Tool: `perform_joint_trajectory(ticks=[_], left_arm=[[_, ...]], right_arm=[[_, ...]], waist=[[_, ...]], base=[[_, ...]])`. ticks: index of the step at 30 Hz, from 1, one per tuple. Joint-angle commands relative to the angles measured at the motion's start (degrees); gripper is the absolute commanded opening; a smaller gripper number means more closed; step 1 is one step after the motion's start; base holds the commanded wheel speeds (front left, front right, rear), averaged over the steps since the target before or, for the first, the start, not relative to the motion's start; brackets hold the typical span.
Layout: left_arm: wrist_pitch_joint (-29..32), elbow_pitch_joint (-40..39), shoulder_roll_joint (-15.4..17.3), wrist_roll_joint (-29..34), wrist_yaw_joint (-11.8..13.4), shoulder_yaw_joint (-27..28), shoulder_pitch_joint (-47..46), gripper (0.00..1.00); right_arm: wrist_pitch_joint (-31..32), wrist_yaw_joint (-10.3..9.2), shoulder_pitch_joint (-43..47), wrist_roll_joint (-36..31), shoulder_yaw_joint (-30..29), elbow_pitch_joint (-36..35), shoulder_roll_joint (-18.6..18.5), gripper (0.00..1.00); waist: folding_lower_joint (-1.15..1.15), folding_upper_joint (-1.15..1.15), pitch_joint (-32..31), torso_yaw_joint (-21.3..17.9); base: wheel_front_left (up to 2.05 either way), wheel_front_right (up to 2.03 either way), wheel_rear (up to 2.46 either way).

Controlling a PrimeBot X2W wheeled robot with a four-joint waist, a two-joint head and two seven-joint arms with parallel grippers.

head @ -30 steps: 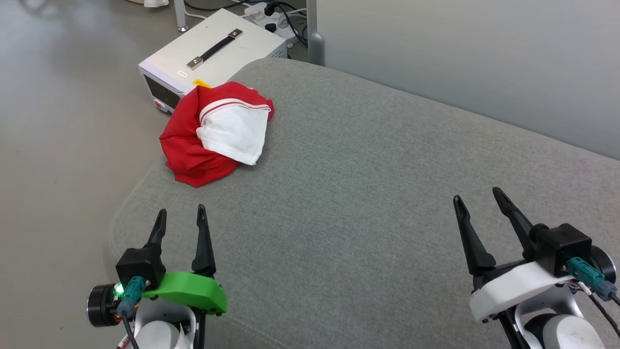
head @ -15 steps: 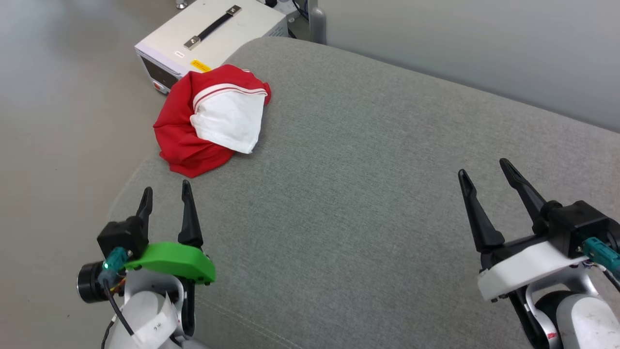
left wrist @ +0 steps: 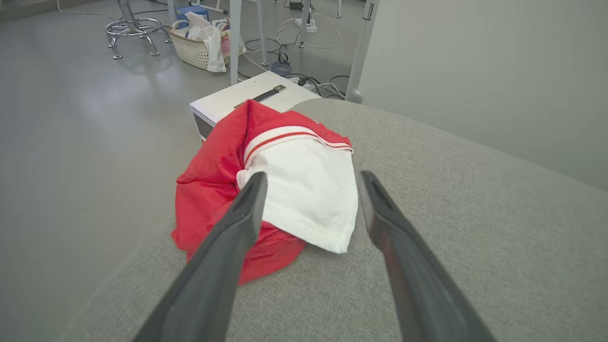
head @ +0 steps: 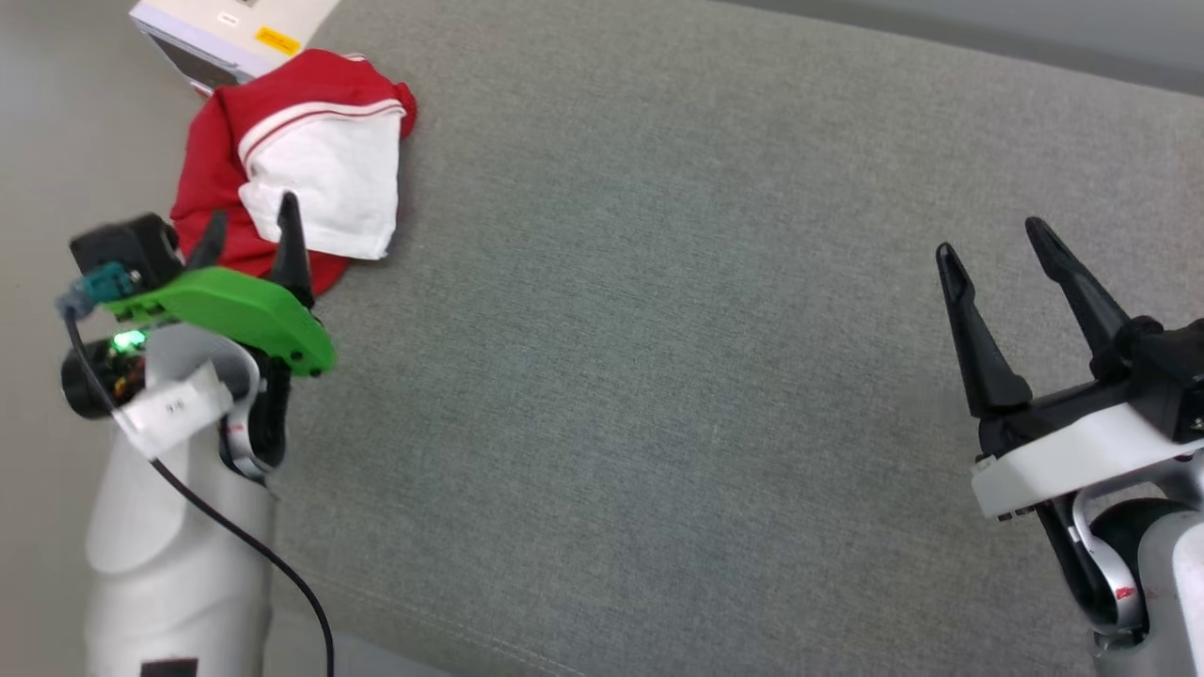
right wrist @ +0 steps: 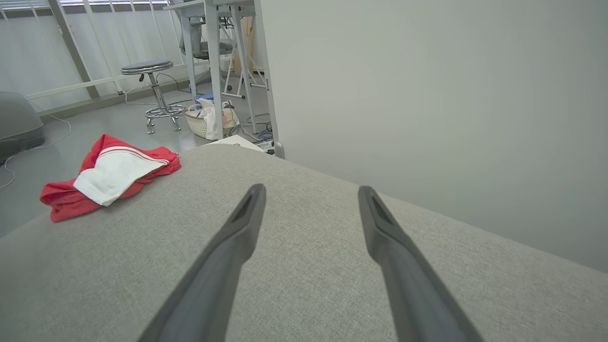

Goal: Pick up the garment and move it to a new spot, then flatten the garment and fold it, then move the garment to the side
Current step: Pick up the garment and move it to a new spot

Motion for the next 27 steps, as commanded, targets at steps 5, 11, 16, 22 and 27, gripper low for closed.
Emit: perform_joint_trajectory(ticks=[5, 11, 16, 22, 27], left_arm=[[8.26, 6.04, 5.82, -2.10, -1.50, 1.45, -10.32, 1.00], [17.05, 11.47, 12.20, -3.33, -2.95, 1.63, -19.61, 1.00], [25.05, 14.74, 15.90, -5.34, -4.35, 1.05, -24.14, 1.00], [32.38, 17.89, 18.61, -8.84, -4.81, 2.34, -25.97, 1.00], [38.34, 21.35, 19.06, -10.97, -4.33, 3.09, -24.96, 1.00]], right_arm=[[0.39, 0.37, -4.23, 0.91, 0.49, -1.63, -1.37, 1.00], [0.39, 0.37, -6.80, 1.43, 0.89, -2.20, -2.53, 1.00], [0.10, 0.37, -8.18, 1.93, 1.05, -2.43, -2.84, 1.00], [-0.31, 0.37, -9.43, 2.34, 1.11, -2.65, -3.20, 1.00], [-0.77, 0.37, -9.66, 2.32, 0.52, -2.71, -3.40, 1.00]], waist=[[-0.01, 0.00, 11.35, -6.20], [-0.01, 0.00, 17.20, -8.50], [-0.01, 0.00, 20.85, -10.11], [-0.01, 0.00, 24.15, -11.82], [-0.01, 0.00, 25.14, -12.51]], base=[[0.00, 0.00, 0.00], [0.00, 0.00, 0.00], [0.00, 0.00, 0.00], [0.00, 0.00, 0.00], [0.00, 0.00, 0.00]])
